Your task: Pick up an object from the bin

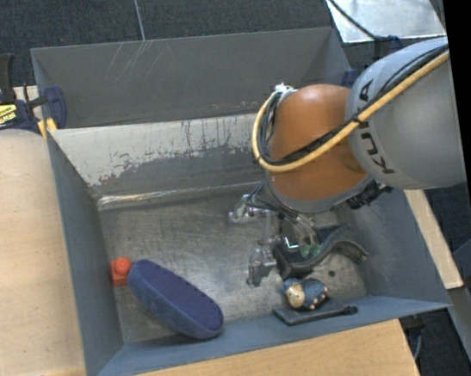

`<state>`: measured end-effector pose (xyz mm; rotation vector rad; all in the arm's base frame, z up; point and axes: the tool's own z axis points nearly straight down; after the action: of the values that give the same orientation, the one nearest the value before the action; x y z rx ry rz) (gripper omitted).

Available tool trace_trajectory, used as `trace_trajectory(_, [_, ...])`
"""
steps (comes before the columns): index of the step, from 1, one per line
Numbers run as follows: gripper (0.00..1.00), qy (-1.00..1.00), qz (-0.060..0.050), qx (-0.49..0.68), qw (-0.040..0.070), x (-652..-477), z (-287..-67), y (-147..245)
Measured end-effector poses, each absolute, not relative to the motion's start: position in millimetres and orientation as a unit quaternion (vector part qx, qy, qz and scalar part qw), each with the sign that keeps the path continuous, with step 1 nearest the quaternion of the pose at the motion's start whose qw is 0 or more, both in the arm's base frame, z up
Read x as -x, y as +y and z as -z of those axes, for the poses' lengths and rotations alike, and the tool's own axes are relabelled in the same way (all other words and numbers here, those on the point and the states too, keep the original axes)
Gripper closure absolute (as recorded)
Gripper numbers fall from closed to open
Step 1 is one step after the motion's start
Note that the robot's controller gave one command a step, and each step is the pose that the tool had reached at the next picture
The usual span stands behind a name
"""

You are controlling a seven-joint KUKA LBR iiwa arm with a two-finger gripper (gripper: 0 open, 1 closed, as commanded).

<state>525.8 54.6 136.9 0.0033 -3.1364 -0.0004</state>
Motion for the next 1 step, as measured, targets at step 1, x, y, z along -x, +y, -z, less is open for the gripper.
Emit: trace_trajectory(1, [0.0, -0.991, 0.0, -0.134, -0.004, -543.8, -72.8, 170.9])
